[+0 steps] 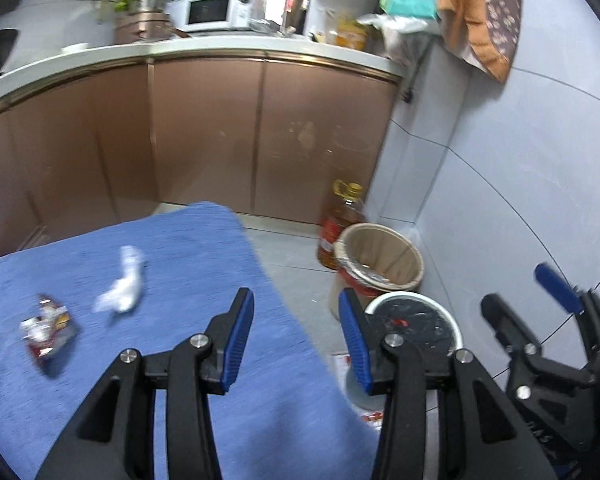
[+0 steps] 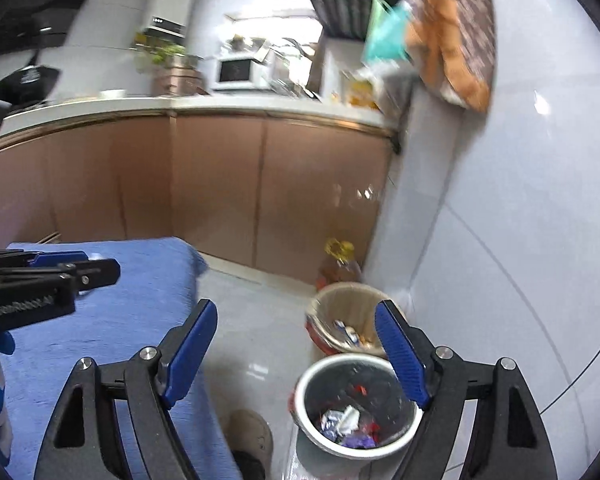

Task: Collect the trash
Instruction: 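Return both tools over the table toward the wrapper and tissue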

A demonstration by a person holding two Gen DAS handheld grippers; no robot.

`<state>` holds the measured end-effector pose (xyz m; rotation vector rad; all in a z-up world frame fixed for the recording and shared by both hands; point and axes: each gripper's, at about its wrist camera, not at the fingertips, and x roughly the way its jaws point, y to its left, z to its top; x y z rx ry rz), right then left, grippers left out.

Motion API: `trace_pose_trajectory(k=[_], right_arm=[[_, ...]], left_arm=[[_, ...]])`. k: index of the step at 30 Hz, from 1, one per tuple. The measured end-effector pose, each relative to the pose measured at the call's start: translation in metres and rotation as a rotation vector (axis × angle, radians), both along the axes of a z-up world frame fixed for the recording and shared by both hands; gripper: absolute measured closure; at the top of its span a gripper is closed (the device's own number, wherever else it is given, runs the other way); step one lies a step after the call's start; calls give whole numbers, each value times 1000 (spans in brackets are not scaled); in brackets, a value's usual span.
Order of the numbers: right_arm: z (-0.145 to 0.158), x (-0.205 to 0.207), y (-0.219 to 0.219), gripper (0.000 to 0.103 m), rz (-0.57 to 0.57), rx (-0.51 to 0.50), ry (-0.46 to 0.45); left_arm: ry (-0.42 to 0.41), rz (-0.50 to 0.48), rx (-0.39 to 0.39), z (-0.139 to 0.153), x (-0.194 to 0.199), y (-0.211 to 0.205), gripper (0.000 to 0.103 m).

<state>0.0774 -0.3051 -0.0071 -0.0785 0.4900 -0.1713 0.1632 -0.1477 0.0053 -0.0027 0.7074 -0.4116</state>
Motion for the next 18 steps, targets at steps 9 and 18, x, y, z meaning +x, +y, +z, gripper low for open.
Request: trace_pose_trajectory(k=[9, 18], right_arm=[[25, -24, 70, 16, 192, -35, -74], [42, -45, 123, 14, 395, -32, -102]], left_arm=[[-40, 158, -17, 17, -43, 100, 60], [-131, 261, -13, 25, -87, 161, 60]])
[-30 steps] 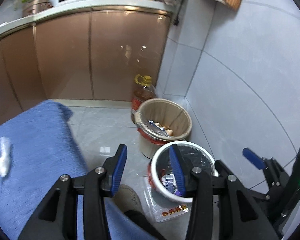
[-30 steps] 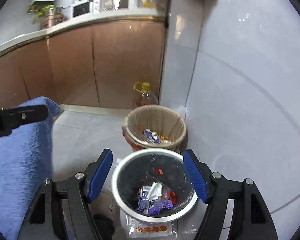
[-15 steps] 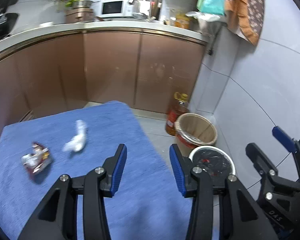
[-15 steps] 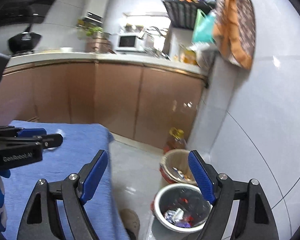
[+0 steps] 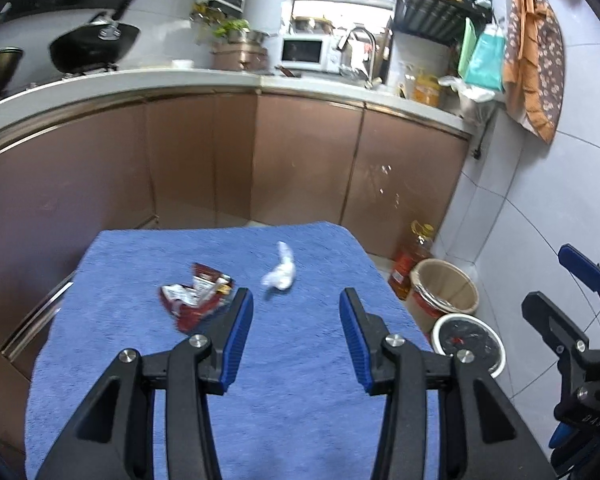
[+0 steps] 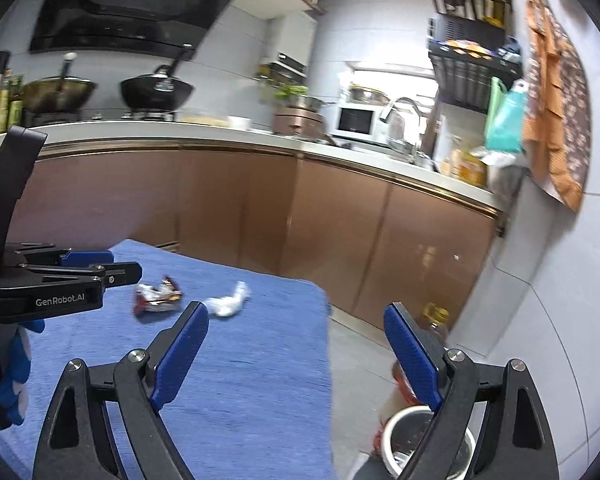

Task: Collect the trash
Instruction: 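Return both tools over the table toward the wrapper and tissue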

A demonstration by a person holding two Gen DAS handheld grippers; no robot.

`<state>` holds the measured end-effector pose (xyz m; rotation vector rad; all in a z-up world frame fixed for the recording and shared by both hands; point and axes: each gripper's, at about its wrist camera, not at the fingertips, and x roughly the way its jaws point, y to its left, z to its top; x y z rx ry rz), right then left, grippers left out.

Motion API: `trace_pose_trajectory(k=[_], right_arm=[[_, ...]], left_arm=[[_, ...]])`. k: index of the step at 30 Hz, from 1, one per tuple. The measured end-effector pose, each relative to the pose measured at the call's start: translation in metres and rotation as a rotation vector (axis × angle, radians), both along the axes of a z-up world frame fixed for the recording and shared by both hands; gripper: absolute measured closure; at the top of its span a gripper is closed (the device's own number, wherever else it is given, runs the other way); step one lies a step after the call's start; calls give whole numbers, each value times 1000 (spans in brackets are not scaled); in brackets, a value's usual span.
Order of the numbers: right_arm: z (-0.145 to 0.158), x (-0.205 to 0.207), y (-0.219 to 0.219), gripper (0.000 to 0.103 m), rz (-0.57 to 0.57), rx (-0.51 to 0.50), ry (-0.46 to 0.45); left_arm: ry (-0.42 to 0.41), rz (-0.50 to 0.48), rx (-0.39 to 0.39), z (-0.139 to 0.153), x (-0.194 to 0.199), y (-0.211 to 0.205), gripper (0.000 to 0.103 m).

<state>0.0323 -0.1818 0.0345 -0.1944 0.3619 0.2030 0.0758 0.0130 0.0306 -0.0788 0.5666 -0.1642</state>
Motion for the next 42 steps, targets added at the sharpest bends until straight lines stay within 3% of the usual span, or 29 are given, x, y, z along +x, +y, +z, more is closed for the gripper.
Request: trace_pose_trajectory(k=[5, 19, 23, 31, 37, 42], right_arm=[[3, -5, 26, 14, 52, -61, -4], [-2, -35, 110, 14, 358, -207, -24], [-4, -39, 120, 14, 402, -214, -36], [-23, -11, 100, 14, 386, -146, 31], [-51, 44, 51, 14, 264, -11, 169], [-67, 79, 24, 14, 188, 66, 239]], left_arm=[[-36, 33, 21, 0, -18, 26, 60], [28, 209, 2, -22, -36, 111, 59], [41, 243, -3, -29, -36, 119, 54], [97, 218, 47, -50, -20, 115, 54], [162, 191, 38, -73, 8, 121, 54], [207, 104, 22, -93, 38, 115, 54]])
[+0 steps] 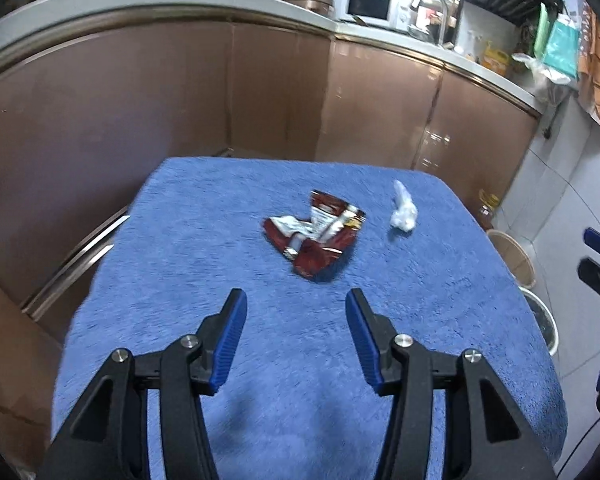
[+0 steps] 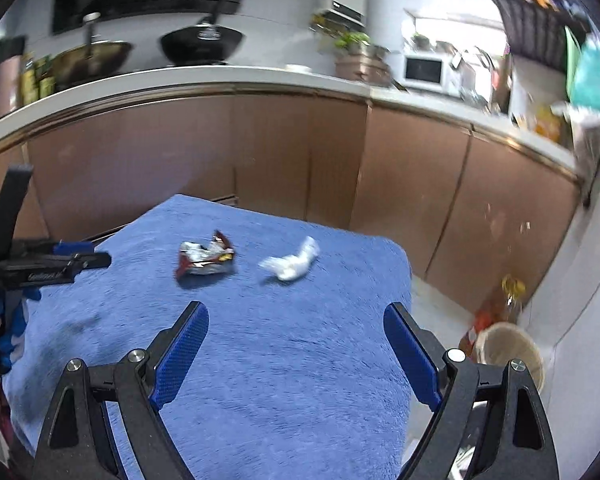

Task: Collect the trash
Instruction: 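Return both tools over the table toward the wrapper and tissue, then grasp the red snack wrapper with the left gripper while right grasps white tissue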

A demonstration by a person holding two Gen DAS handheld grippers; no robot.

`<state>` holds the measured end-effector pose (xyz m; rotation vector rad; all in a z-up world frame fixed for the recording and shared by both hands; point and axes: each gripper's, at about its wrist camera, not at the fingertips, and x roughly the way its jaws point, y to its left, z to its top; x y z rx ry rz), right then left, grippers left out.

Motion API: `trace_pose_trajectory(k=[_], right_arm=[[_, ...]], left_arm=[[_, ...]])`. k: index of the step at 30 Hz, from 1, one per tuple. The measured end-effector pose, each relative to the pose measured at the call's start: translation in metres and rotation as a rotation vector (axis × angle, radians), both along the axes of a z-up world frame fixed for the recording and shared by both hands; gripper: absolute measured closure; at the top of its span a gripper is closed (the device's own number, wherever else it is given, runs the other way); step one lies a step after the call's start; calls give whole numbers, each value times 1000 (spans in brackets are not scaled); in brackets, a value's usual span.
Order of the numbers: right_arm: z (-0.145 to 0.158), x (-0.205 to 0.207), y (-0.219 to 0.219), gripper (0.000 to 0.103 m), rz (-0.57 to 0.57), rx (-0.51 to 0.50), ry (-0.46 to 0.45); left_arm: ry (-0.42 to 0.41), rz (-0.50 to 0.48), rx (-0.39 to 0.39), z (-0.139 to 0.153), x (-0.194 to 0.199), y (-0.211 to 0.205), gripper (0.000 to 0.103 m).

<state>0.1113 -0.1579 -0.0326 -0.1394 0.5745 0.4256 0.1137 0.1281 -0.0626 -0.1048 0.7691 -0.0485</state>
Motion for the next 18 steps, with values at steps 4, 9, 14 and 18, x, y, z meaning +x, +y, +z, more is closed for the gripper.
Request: trace_pose_trajectory(k=[4, 9, 14, 18], right_arm=[[-10, 28, -8, 14, -9, 53, 59], [-28, 66, -2, 14, -5, 103, 133], [-39, 102, 18, 15, 17, 95, 157], [-47, 135, 34, 14, 43, 123, 197]], left_arm=[[5, -99, 22, -10, 24, -19, 54], [-15, -236, 72, -16, 55, -46, 54], [-15, -298, 164, -31, 97, -60, 54], [40, -296, 169, -53, 129, -56, 54]])
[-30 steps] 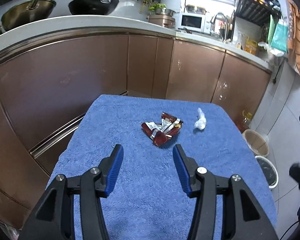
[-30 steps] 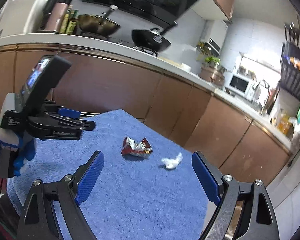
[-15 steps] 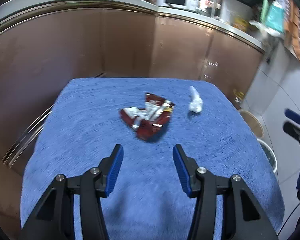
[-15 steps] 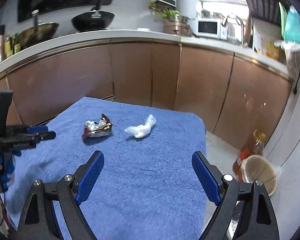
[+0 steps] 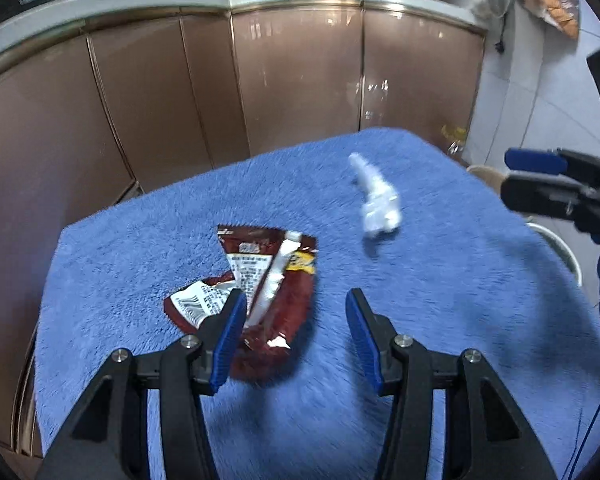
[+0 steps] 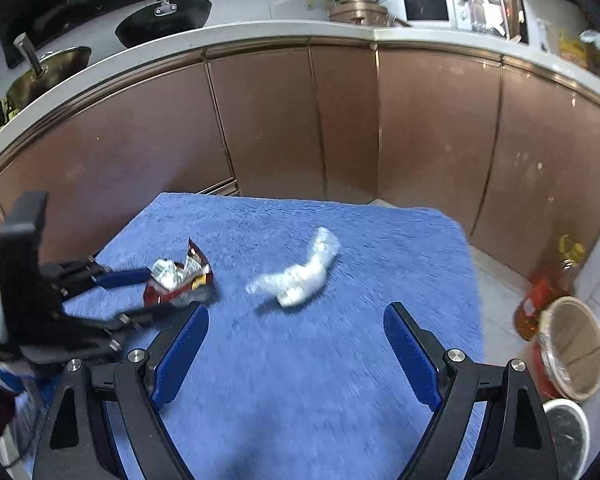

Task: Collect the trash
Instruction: 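Grasp the red snack wrapper with the left gripper while right grasps white tissue, then carry the wrapper and tissue to the black-lined bin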

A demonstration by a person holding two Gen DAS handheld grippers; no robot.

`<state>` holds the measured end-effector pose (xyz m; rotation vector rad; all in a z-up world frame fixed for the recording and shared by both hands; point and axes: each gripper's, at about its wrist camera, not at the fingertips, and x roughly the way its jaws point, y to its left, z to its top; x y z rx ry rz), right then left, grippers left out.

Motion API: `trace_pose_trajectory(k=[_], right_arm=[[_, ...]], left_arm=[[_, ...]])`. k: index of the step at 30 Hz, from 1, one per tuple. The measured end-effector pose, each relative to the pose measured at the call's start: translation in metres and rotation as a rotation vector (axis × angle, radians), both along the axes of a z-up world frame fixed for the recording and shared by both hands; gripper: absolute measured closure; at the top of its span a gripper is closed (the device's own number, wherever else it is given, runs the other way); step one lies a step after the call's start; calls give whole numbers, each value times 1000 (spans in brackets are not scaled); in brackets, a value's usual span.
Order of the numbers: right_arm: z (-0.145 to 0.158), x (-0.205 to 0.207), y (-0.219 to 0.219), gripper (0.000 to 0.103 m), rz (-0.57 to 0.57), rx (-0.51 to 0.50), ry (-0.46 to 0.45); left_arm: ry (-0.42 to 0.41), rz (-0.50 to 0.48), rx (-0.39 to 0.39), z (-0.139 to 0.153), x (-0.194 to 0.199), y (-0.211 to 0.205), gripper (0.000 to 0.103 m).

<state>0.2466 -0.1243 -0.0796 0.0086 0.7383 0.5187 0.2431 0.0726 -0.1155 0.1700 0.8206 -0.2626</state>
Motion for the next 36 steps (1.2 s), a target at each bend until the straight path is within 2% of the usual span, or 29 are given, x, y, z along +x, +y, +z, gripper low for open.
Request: trace_pose_trajectory(k=[2, 7, 9, 10, 12, 15, 16, 17, 21, 26, 36], right_arm=[[-7, 17, 8, 15, 7, 16, 31], [-30, 61, 16, 24, -21, 81, 130], [-40, 75, 18, 31, -41, 102, 167], [-45, 82, 18, 37, -50, 112, 189], [-54, 91, 19, 47, -60, 118, 220], [-66, 98, 22, 59, -60, 120, 266], [-69, 99, 23, 64, -55, 123, 275], [-70, 98, 23, 66, -52, 128, 278], [-66, 90, 21, 71, -46, 132, 265], [-47, 64, 14, 72, -41, 141, 227], [11, -30, -6, 72, -21, 124, 127]], left_arm=[[20, 6, 3, -9, 9, 3, 54], [31, 4, 7, -20, 15, 8, 55], [33, 4, -4, -22, 17, 9, 62], [36, 6, -10, -22, 19, 9, 69], [37, 21, -28, -25, 21, 12, 73], [18, 37, -18, -25, 21, 12, 83], [11, 46, -9, -25, 20, 11, 91], [5, 53, -6, -24, 20, 12, 92], [-21, 75, 10, -16, 11, 13, 95], [-69, 96, 19, 3, -14, 12, 98], [-187, 87, 31, 58, -89, -2, 98]])
